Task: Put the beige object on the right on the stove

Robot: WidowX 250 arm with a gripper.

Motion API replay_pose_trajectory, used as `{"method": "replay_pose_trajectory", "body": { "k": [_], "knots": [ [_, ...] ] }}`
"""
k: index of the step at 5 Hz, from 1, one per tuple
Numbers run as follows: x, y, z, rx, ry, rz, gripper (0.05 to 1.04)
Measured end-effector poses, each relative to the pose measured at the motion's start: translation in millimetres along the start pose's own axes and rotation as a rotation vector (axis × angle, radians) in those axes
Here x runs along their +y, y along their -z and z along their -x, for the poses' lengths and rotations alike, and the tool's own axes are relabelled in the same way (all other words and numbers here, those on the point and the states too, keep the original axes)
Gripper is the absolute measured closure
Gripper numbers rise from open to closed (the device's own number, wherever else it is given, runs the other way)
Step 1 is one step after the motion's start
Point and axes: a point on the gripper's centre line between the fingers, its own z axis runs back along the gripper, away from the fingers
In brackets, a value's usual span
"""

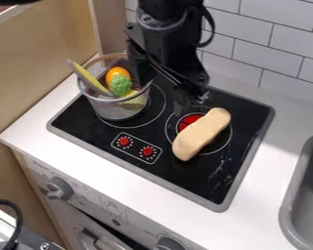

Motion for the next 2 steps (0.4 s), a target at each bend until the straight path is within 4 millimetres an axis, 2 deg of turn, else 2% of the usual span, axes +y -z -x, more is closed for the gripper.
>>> {"method": "replay_pose_trajectory", "body": {
  "k": [2],
  "knots": [
    [20, -3, 8, -0.018, 0.021, 0.051, 0.085]
  ]
}}
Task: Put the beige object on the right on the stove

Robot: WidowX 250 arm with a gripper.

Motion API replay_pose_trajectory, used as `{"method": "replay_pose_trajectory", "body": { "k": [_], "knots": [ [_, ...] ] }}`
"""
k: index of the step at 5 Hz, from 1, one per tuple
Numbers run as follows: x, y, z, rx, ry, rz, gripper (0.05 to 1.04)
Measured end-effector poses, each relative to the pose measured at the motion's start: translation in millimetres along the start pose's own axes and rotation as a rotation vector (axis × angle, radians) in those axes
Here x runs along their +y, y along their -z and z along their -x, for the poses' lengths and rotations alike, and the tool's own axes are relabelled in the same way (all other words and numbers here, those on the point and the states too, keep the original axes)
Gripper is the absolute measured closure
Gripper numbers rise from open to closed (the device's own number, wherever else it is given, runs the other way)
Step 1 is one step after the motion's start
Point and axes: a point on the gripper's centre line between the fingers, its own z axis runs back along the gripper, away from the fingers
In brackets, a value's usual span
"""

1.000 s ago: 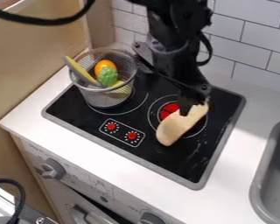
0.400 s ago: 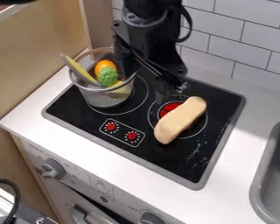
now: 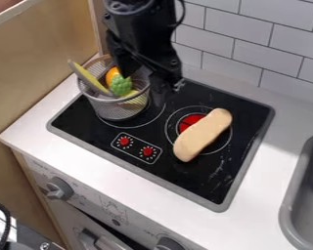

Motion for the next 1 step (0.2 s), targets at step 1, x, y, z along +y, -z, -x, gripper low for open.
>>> {"method": "replay_pose_trajectory", "body": {
  "k": [1],
  "knots": [
    [6.6, 2.3, 2.3, -0.019, 0.004, 0.020, 0.085]
  ]
}}
